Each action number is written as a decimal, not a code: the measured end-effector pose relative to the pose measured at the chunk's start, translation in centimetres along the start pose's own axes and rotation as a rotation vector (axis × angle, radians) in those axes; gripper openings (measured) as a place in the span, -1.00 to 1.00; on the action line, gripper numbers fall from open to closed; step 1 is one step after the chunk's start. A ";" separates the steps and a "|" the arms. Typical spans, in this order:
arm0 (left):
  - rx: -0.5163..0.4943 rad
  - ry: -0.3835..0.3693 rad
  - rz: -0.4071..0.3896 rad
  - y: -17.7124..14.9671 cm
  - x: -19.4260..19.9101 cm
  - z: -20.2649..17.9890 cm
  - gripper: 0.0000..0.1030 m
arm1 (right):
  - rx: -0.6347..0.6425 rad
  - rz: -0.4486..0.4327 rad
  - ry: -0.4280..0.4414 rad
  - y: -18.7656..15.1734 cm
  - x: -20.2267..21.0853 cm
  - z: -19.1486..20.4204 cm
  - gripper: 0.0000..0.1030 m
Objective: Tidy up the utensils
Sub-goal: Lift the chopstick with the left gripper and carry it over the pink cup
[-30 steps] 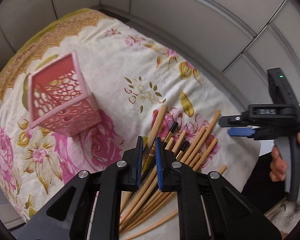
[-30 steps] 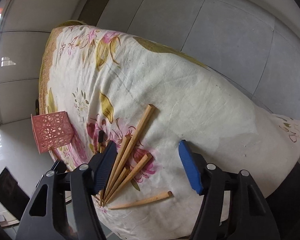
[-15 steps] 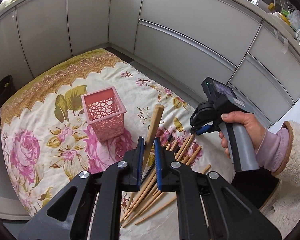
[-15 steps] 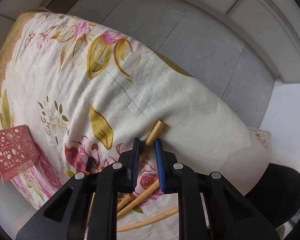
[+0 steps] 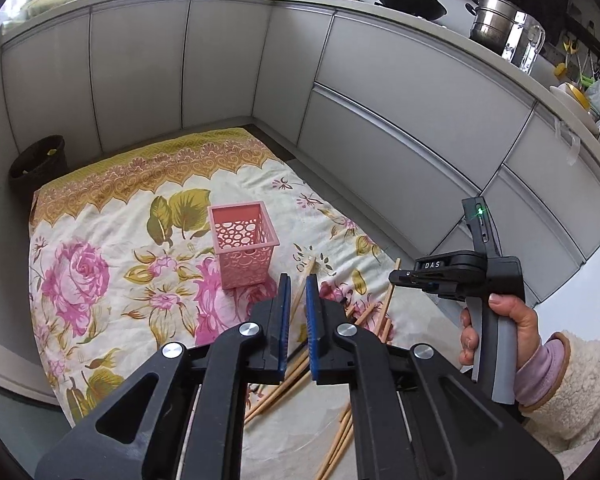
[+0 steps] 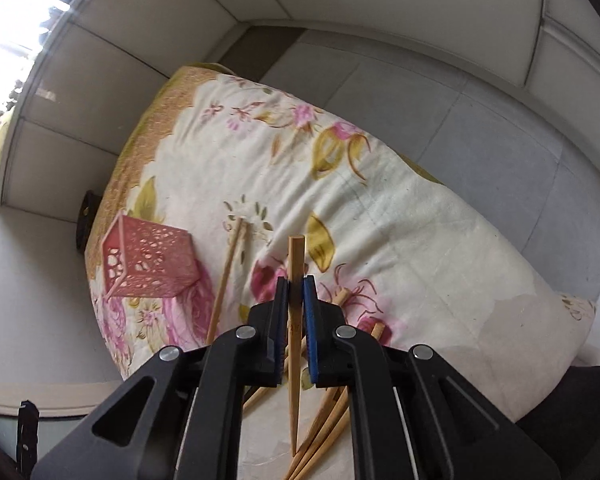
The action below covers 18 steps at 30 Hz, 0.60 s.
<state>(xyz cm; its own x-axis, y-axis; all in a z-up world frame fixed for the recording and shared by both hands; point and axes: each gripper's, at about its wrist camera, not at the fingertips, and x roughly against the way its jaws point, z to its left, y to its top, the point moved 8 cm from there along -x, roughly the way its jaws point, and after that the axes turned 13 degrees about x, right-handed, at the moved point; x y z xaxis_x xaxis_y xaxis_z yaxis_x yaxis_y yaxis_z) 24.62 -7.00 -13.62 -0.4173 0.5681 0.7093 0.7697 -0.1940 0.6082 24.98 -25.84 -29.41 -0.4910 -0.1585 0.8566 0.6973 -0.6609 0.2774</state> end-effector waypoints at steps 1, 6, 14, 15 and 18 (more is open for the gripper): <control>0.006 -0.002 0.007 -0.3 -0.2 -0.2 -0.86 | 0.019 -0.013 0.019 -0.2 0.7 0.6 -0.84; -0.039 0.009 0.154 -3.0 -4.8 -2.3 -0.85 | 0.026 -0.027 0.080 -0.5 3.4 0.6 -0.85; -0.139 0.188 0.499 -3.8 -20.6 -3.3 -0.41 | -0.109 0.029 0.124 0.2 1.3 -4.9 -0.85; -0.136 0.217 0.527 -3.5 -22.4 -2.8 -0.41 | -0.122 0.039 0.129 0.4 0.8 -5.4 -0.85; -0.138 0.262 0.603 -3.1 -26.4 -1.7 -0.41 | -0.143 0.064 0.140 1.0 -0.9 -6.3 -0.84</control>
<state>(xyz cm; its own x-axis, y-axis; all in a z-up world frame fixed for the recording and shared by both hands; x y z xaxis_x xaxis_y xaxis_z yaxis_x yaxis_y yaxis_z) 32.47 -22.76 -33.62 -0.0505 0.1184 0.9917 0.8432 -0.5270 0.1059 22.82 -31.03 -32.64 -0.5228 -0.2973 0.7989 0.6533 -0.7419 0.1514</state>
